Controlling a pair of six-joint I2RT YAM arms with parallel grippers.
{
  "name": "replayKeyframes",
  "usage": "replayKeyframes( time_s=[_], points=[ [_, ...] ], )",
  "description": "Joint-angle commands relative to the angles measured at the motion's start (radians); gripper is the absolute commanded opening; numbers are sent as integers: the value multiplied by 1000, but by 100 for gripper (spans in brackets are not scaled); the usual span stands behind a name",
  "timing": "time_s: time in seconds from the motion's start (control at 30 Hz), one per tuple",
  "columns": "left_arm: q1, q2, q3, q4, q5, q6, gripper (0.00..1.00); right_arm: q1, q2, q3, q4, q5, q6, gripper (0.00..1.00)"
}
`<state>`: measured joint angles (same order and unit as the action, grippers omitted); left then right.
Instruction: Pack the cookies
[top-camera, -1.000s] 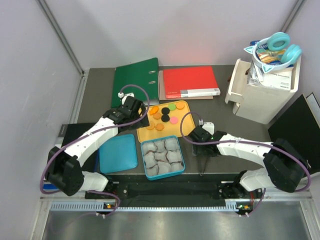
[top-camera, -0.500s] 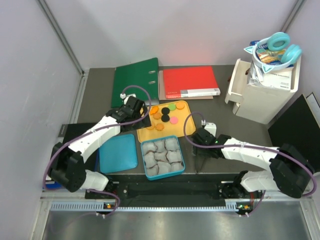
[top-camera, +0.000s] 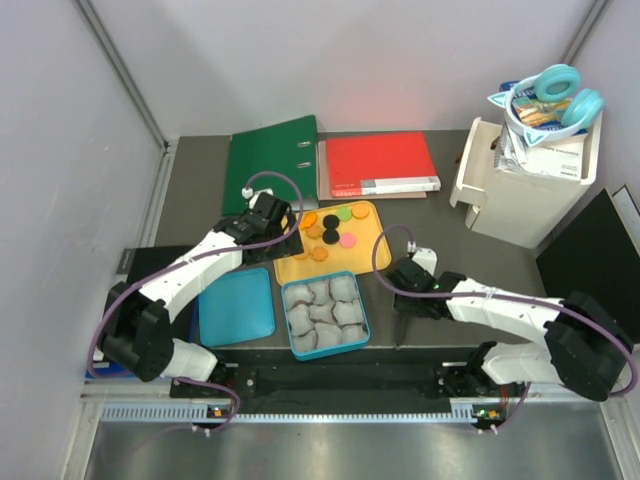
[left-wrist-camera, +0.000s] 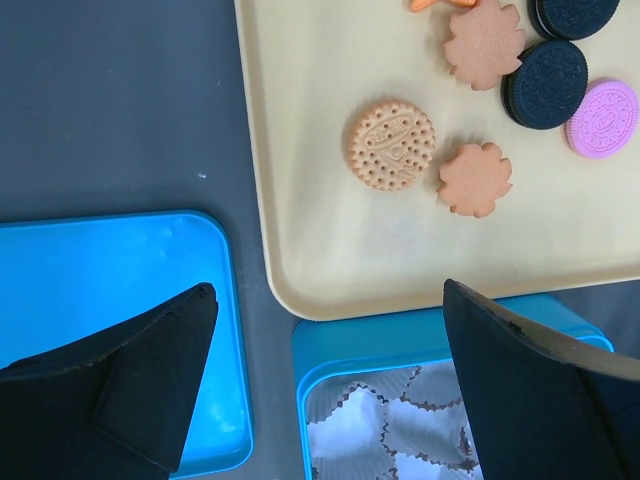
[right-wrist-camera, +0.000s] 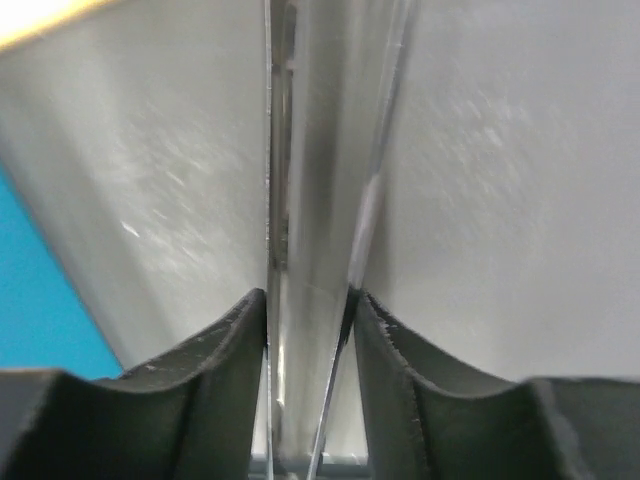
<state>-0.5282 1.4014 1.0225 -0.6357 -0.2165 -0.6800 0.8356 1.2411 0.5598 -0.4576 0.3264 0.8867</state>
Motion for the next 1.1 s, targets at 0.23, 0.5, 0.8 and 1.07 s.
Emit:
replayKeyframes(
  time_s=[0.23, 0.5, 0.8, 1.07],
  points=[
    [0, 36, 39, 34, 6, 3, 99, 14, -229, 346, -584, 190, -74, 43],
    [0, 51, 50, 47, 14, -12, 99, 14, -204, 522, -552, 204, -187, 43],
    [0, 30, 103, 5, -60, -15, 99, 14, -71, 583, -313, 112, -388, 46],
    [0, -42, 111, -44, -109, -26, 99, 13, 136, 729, -204, -26, -508, 48]
  ],
)
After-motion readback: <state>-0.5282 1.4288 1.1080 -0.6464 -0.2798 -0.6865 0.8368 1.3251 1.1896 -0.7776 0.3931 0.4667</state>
